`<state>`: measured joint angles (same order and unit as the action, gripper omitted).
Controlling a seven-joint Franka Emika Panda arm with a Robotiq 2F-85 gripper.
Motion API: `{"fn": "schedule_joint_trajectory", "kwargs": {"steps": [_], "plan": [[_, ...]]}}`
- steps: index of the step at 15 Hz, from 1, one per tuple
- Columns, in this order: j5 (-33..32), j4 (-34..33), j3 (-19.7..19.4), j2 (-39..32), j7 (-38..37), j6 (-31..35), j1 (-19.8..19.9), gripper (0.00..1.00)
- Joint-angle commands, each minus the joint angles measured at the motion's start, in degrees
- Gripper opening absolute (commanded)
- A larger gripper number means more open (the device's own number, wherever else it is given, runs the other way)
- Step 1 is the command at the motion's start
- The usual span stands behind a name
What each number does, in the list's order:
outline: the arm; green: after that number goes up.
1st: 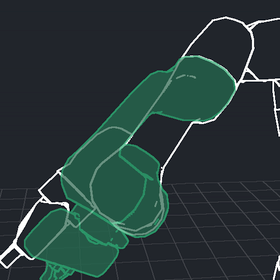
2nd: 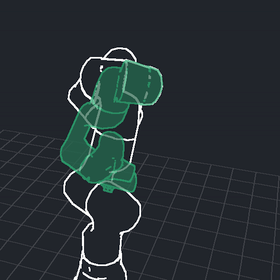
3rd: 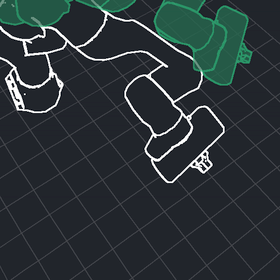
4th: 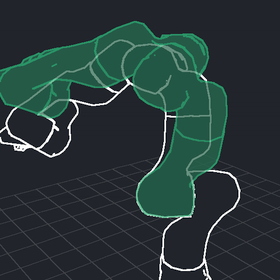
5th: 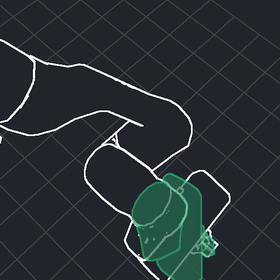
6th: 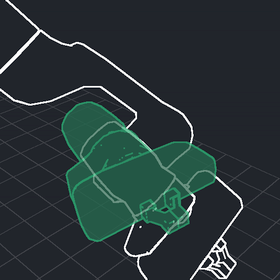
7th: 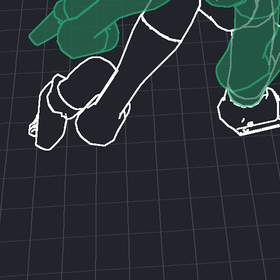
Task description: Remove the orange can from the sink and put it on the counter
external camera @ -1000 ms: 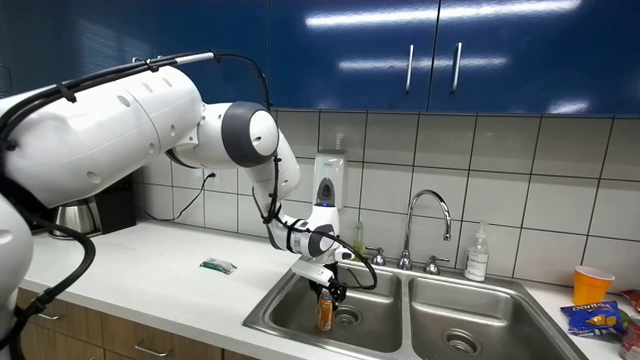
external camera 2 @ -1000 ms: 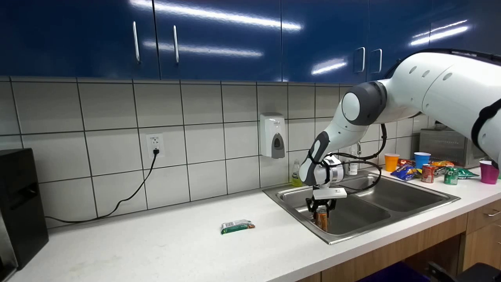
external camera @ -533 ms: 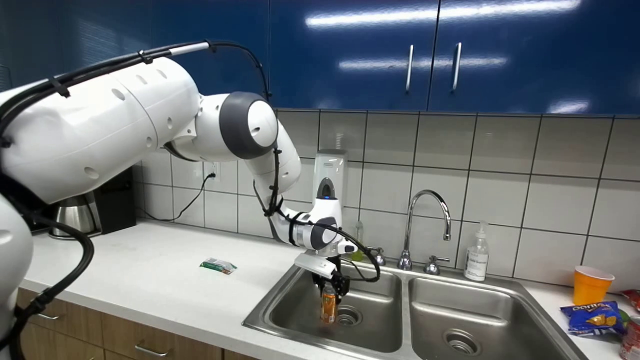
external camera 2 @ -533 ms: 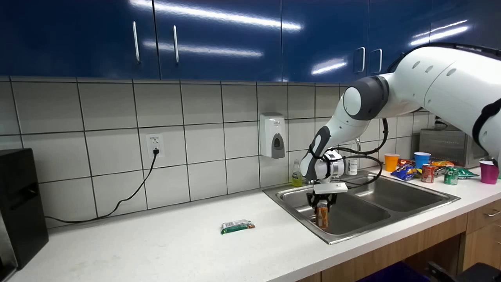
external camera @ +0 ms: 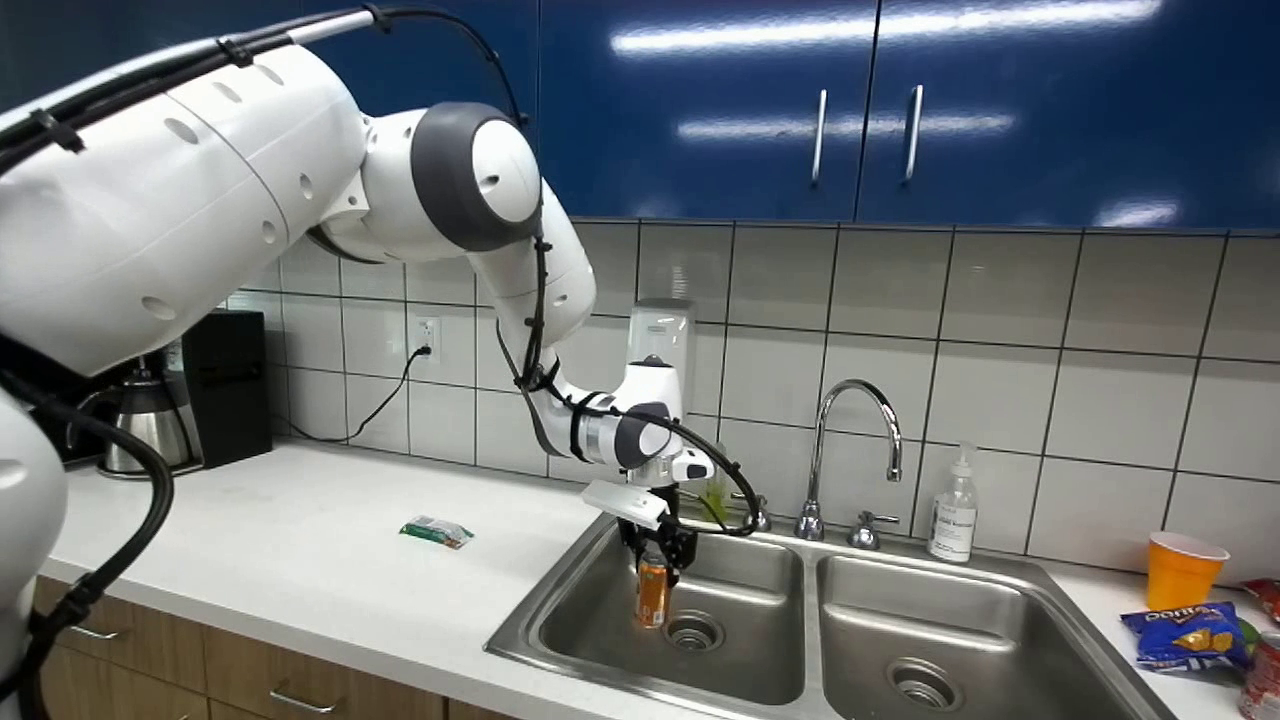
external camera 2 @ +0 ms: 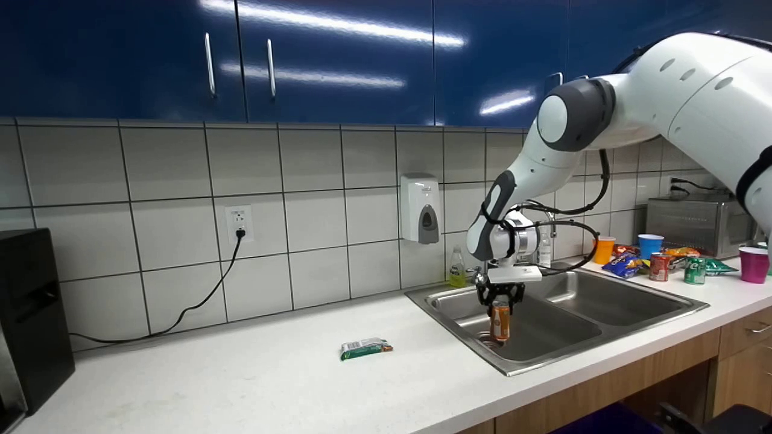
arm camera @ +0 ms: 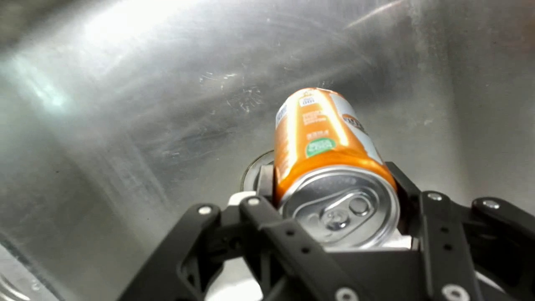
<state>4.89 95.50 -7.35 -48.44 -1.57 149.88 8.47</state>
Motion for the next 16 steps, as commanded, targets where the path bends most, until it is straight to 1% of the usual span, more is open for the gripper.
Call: {"fn": "schedule_joint_trajectory", "kwargs": {"steps": [1,12,16], "plan": [[-0.92,10.46,0.15,9.58,0.59,0.5,0.13,0.39],[-3.52,30.35,0.0,27.31,2.07,0.97,-0.73,0.39],[-4.48,35.05,0.21,32.73,2.36,0.72,-1.28,0.39]]}}
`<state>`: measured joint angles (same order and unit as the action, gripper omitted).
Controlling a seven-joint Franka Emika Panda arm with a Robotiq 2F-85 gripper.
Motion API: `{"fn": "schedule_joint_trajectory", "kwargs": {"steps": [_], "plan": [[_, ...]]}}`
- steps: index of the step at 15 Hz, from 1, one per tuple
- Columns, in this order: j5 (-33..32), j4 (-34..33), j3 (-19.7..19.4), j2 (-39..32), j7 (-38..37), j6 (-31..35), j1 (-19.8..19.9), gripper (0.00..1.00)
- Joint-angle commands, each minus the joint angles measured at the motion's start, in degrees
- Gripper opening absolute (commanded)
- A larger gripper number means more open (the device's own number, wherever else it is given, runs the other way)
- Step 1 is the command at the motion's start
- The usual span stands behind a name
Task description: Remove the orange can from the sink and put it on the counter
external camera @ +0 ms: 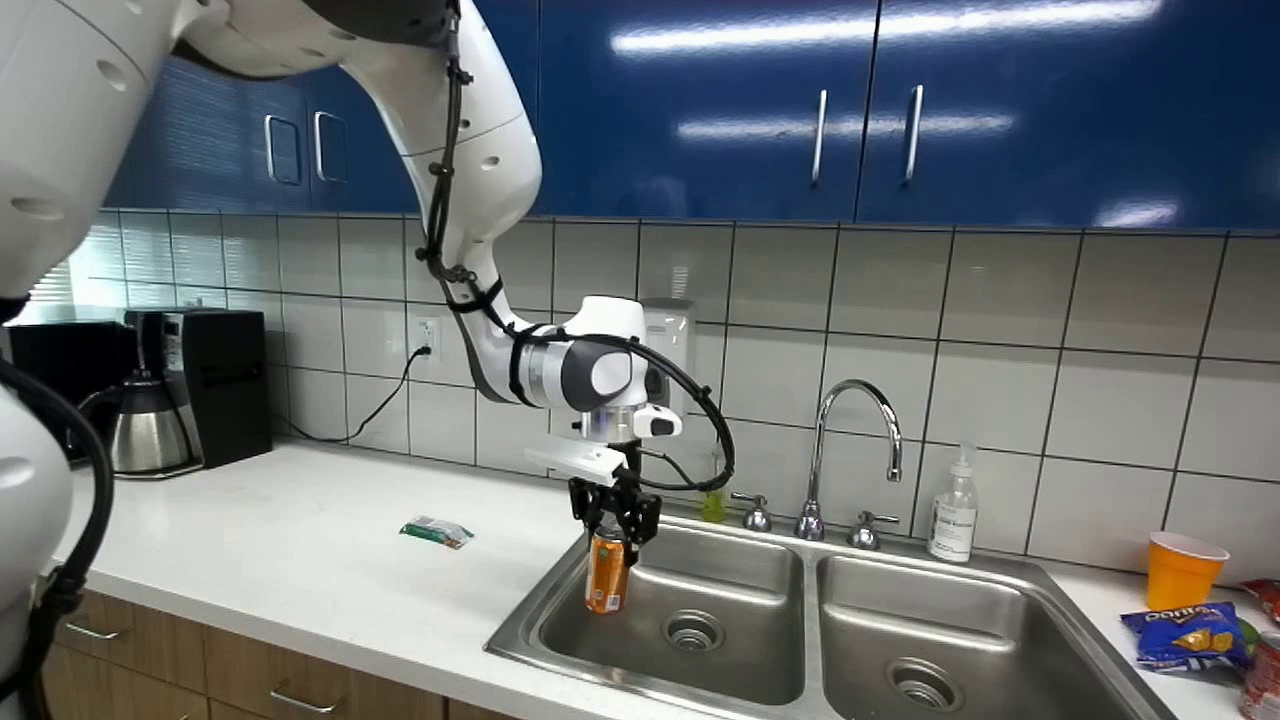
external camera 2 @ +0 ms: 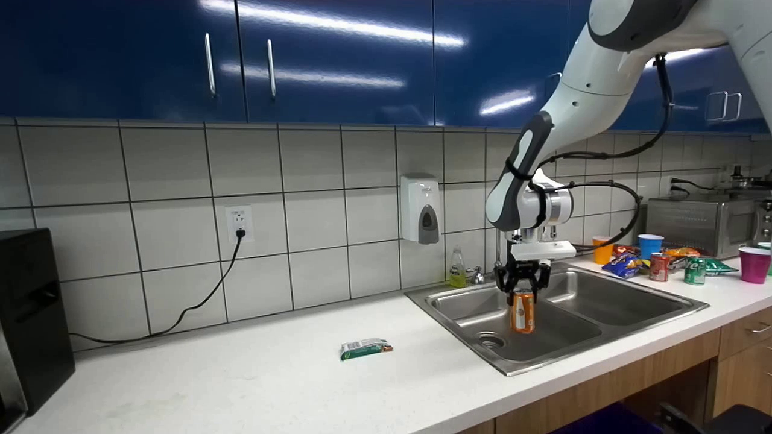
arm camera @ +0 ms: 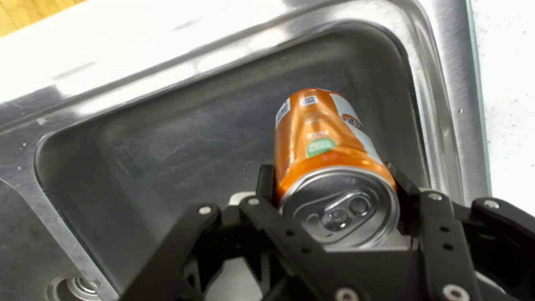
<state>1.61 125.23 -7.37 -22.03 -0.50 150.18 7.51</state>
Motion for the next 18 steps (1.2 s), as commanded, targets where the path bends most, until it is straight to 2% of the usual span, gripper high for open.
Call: {"fn": "schedule_joint_trajectory", "kwargs": {"steps": [1,7,18], "plan": [[-1.42,6.21,0.25,7.4,1.27,0.37,-0.55,0.39],[-1.09,9.95,1.98,10.74,3.36,0.71,-1.84,0.39],[-1.22,14.24,6.98,9.94,4.74,4.83,-6.37,0.39]]}}
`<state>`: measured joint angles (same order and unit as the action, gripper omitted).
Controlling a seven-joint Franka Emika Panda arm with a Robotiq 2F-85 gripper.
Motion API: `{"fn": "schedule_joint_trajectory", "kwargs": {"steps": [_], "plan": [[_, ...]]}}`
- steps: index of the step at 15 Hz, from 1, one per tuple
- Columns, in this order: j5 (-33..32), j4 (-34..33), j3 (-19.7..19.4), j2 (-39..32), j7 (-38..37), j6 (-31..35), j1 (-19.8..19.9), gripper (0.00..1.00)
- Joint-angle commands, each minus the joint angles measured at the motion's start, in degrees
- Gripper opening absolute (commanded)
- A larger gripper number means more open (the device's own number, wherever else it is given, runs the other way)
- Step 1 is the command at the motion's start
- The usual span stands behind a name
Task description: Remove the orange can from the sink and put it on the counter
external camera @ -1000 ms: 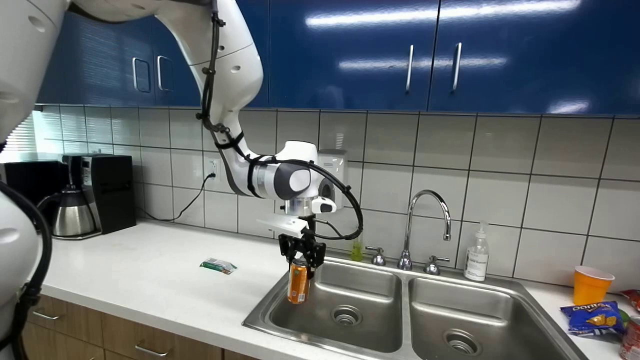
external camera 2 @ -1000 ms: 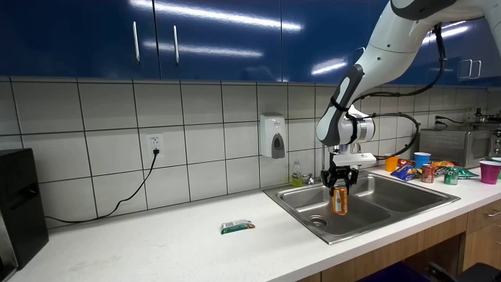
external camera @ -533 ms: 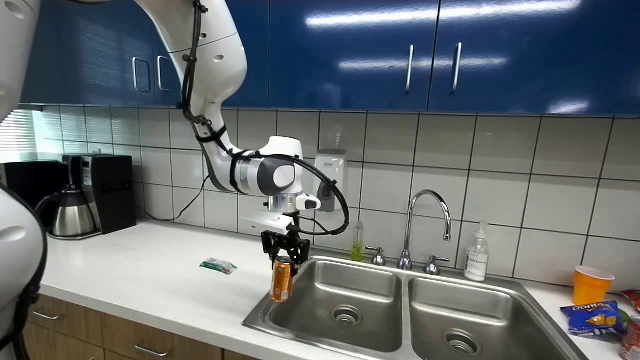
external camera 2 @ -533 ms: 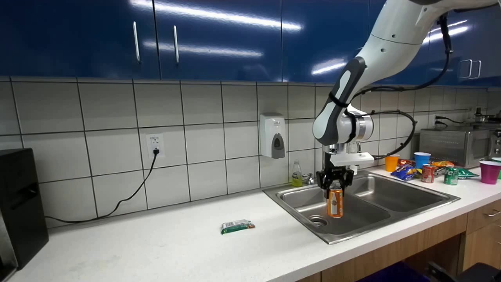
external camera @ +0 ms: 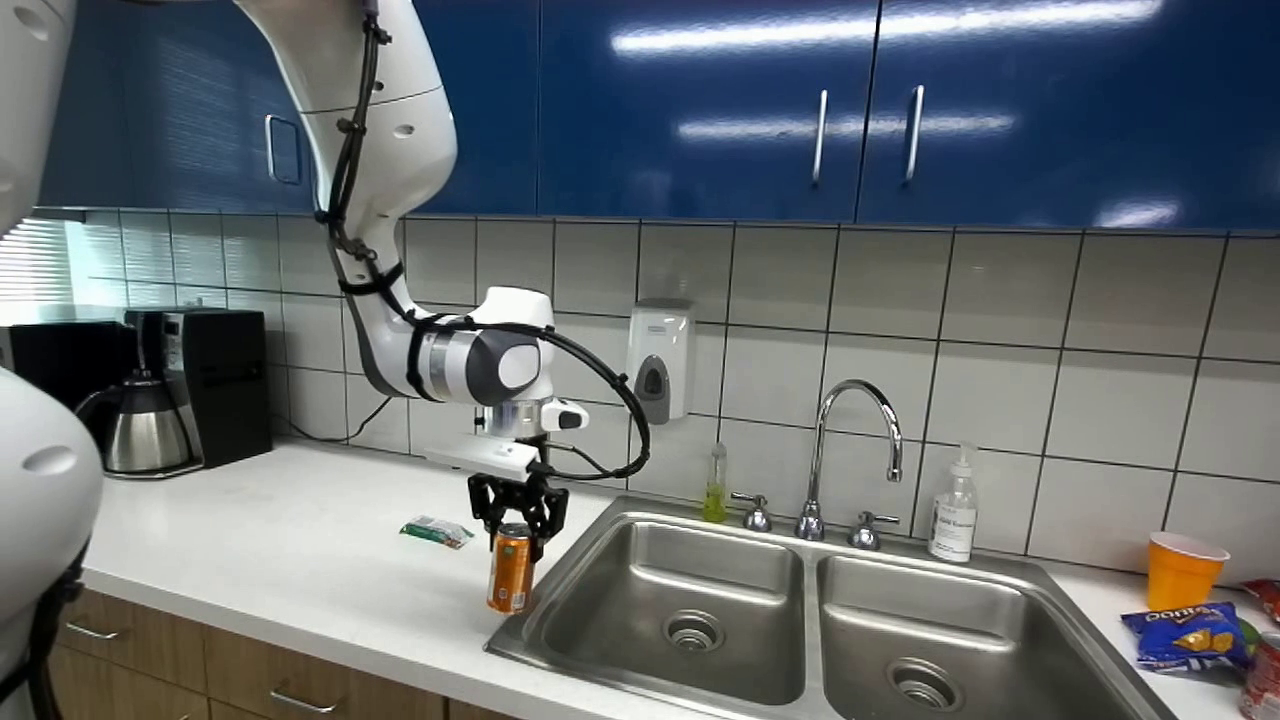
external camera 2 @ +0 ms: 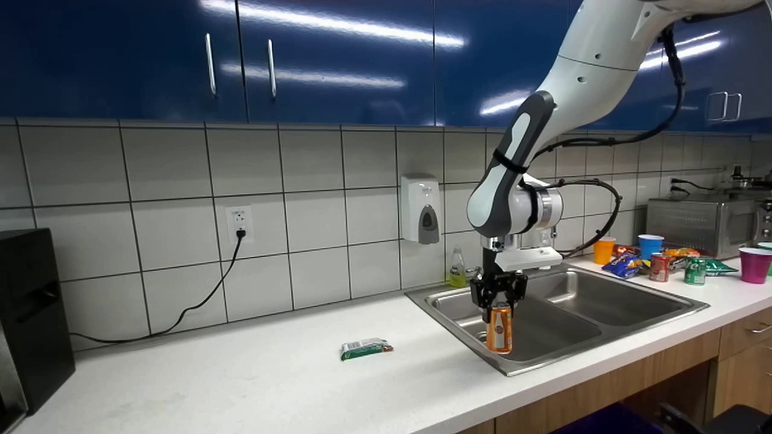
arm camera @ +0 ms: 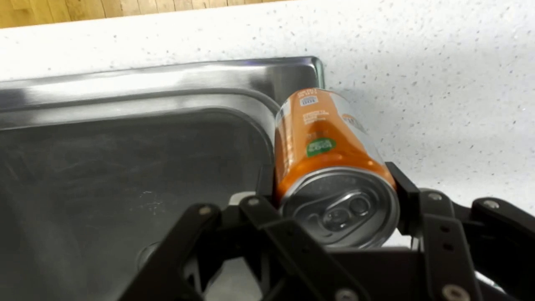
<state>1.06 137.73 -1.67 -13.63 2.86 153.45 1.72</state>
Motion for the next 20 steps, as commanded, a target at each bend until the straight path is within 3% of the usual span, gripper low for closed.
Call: {"fn": "schedule_joint_trajectory", "kwargs": {"steps": [1,9,20], "plan": [[-0.49,1.96,1.78,1.56,1.55,1.78,-0.96,0.39],[0.74,3.1,4.85,0.32,3.38,4.29,-1.77,0.39],[0.58,4.19,6.11,-4.24,3.35,11.97,-1.34,0.39]]}}
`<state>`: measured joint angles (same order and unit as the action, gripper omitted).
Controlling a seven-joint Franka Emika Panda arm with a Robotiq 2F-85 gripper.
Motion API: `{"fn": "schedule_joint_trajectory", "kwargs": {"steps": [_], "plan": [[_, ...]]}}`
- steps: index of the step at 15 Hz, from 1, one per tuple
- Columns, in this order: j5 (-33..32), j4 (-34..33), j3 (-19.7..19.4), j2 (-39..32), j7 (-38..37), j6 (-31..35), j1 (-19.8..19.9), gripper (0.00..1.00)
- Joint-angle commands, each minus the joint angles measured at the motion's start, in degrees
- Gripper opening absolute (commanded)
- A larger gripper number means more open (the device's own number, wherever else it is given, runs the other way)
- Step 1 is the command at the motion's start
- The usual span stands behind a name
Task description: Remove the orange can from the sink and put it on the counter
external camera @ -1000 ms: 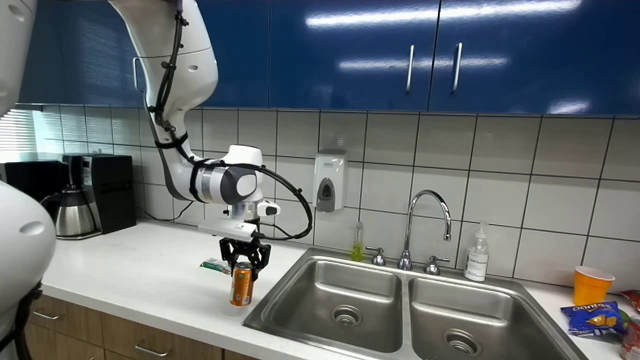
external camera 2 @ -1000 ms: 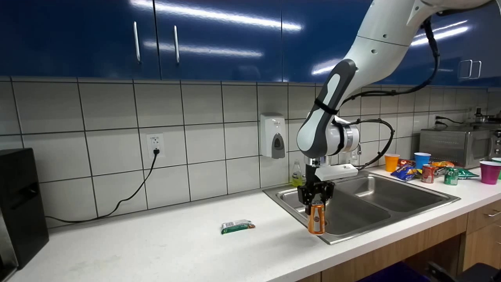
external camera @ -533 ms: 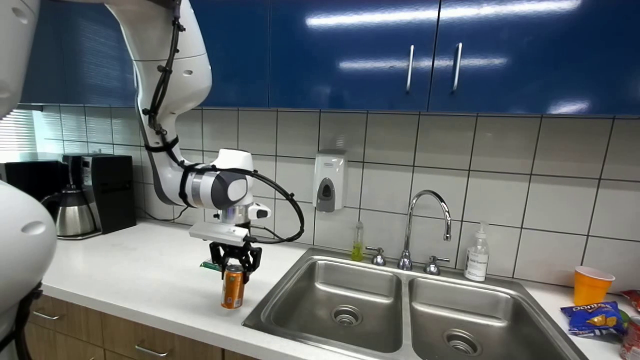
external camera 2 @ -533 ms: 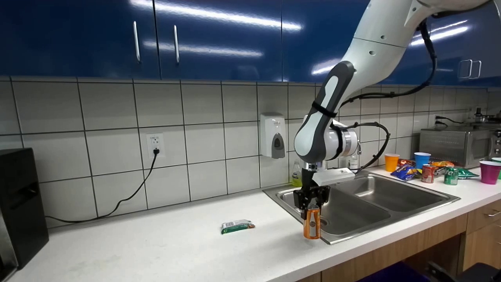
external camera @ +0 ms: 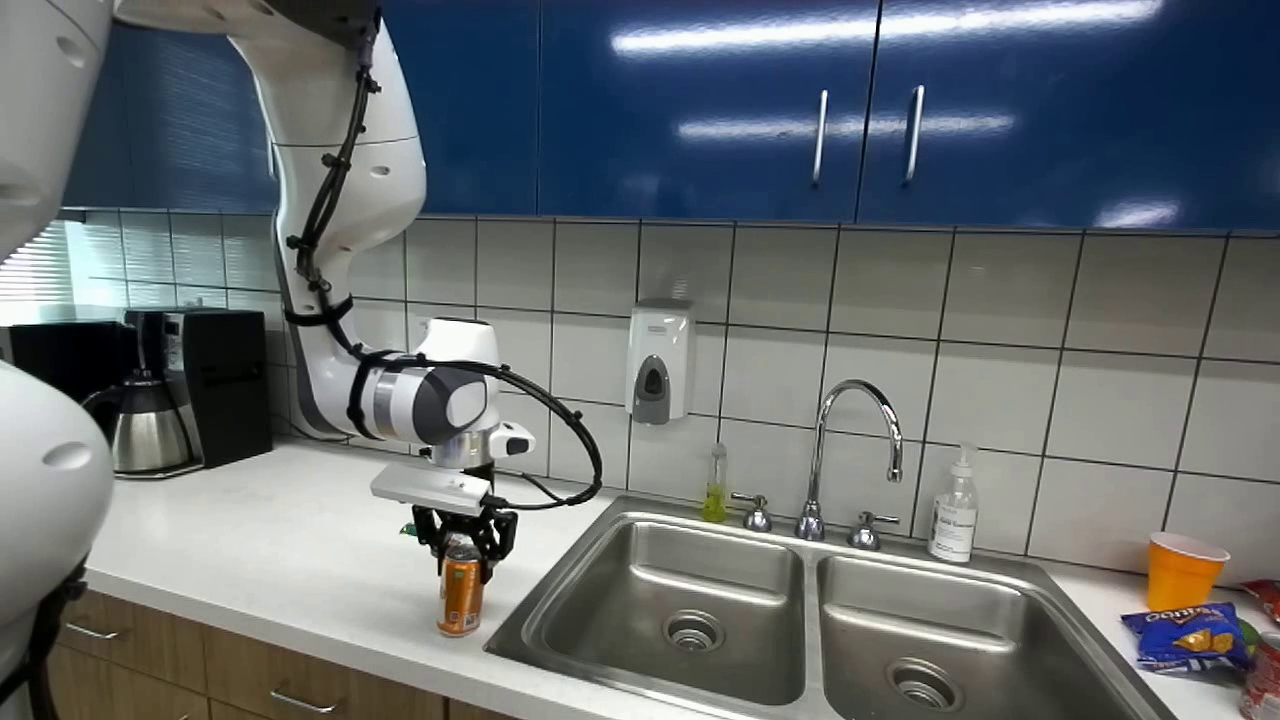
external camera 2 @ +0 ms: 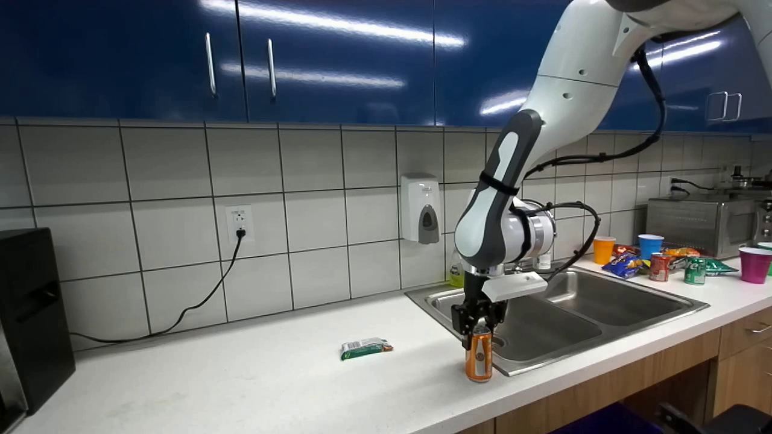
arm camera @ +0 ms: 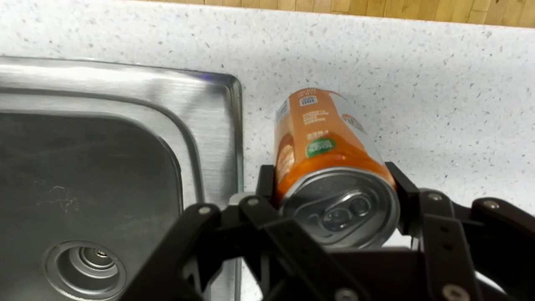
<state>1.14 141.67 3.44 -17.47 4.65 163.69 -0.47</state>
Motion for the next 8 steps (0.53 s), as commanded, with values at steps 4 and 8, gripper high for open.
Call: {"fn": "schedule_joint_trajectory", "kwargs": {"steps": [4,8], "plan": [[0.19,-0.06,0.74,-0.77,1.24,1.77,0.75,0.89],[-0.32,-0.19,0.27,-1.11,0.94,1.43,0.58,1.0]]}}
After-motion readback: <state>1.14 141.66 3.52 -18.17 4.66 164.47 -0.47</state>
